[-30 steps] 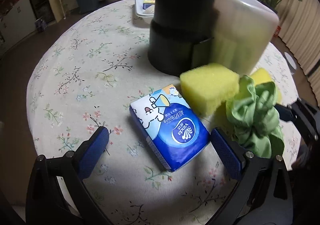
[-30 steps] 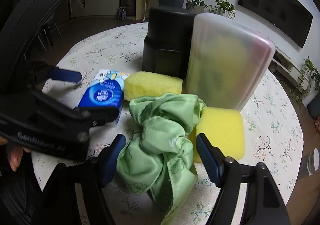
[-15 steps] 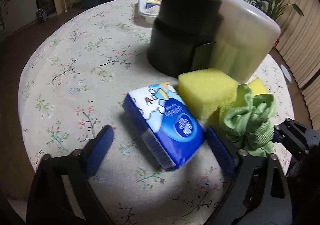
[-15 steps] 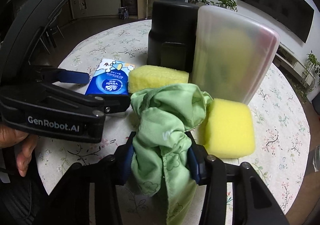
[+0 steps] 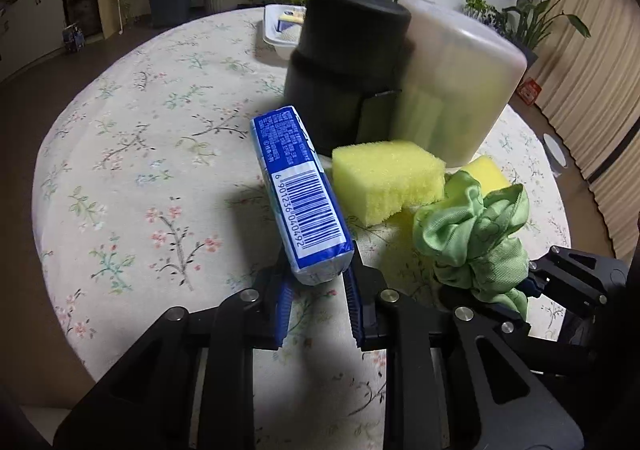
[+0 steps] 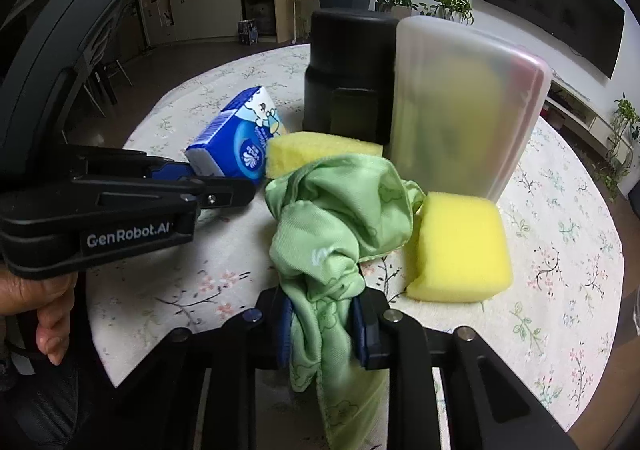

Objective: Organize soft objects
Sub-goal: 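Carry the tissue pack and green scrunchie to the white tray and open both tools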

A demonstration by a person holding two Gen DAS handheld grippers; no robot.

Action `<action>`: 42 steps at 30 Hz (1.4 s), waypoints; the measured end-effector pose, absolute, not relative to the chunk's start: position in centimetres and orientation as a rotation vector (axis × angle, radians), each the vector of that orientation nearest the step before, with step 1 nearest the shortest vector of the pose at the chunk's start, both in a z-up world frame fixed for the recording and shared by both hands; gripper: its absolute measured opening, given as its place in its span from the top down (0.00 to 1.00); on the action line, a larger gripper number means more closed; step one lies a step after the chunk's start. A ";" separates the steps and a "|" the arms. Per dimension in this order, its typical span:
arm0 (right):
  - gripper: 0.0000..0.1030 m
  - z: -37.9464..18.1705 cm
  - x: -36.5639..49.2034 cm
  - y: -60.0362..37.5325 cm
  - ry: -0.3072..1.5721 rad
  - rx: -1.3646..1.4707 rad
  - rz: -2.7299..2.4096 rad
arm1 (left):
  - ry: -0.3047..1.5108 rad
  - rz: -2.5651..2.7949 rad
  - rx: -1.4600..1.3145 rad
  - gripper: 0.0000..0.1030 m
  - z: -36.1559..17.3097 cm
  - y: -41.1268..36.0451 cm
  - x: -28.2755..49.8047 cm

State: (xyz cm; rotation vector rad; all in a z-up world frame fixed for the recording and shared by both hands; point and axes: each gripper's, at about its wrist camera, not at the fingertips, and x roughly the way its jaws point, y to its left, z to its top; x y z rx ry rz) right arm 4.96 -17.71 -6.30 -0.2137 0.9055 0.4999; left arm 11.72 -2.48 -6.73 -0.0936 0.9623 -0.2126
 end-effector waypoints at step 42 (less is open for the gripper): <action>0.75 5.1 8.1 -29.5 0.873 0.163 0.542 | 0.901 -0.332 -0.033 0.79 0.2 -1.0 11.0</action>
